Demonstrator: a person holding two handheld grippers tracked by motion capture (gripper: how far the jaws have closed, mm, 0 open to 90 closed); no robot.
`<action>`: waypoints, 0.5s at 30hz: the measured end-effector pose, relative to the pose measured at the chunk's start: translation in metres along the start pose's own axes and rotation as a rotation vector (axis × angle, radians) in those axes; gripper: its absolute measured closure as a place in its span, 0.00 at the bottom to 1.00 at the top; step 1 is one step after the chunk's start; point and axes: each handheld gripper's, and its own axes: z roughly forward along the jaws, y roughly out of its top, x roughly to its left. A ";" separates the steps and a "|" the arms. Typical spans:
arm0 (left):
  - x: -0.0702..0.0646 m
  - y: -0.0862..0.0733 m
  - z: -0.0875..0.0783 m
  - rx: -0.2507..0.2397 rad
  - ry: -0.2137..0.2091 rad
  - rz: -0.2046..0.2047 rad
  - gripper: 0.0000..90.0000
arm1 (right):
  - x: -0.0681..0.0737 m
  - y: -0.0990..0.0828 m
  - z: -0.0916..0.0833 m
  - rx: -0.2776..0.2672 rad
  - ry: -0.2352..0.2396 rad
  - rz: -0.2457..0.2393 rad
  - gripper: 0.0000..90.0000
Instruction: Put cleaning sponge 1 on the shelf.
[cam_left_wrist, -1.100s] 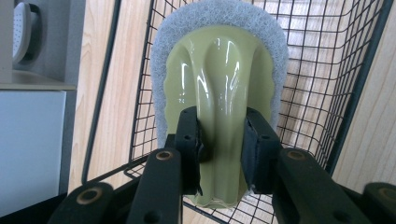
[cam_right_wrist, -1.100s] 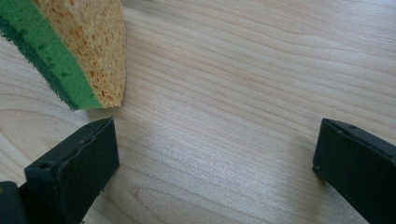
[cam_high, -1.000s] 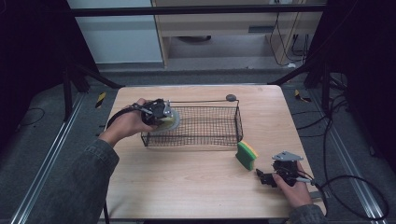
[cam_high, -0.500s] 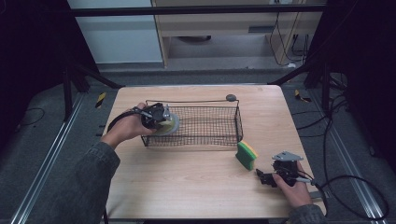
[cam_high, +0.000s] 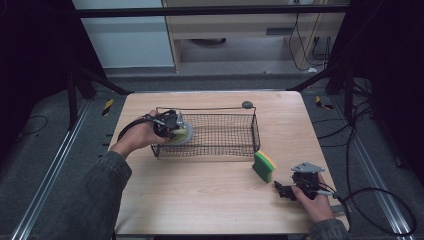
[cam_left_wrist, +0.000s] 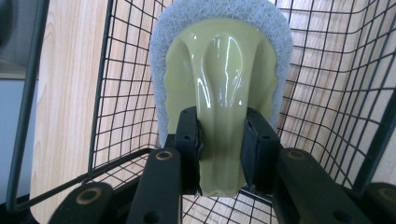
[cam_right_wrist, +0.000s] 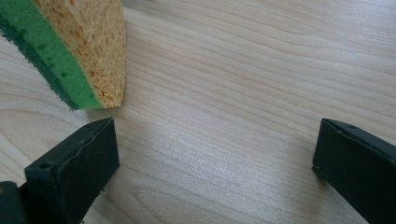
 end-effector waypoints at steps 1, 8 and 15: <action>0.000 0.001 0.002 0.003 -0.001 0.002 0.78 | 0.000 0.000 0.000 0.000 0.001 -0.001 0.01; 0.002 0.004 0.006 -0.002 -0.011 -0.011 0.78 | 0.000 0.000 0.000 0.000 0.000 0.000 0.01; 0.005 0.006 0.014 -0.012 -0.047 -0.041 0.77 | 0.000 0.000 0.000 0.000 0.000 0.000 0.01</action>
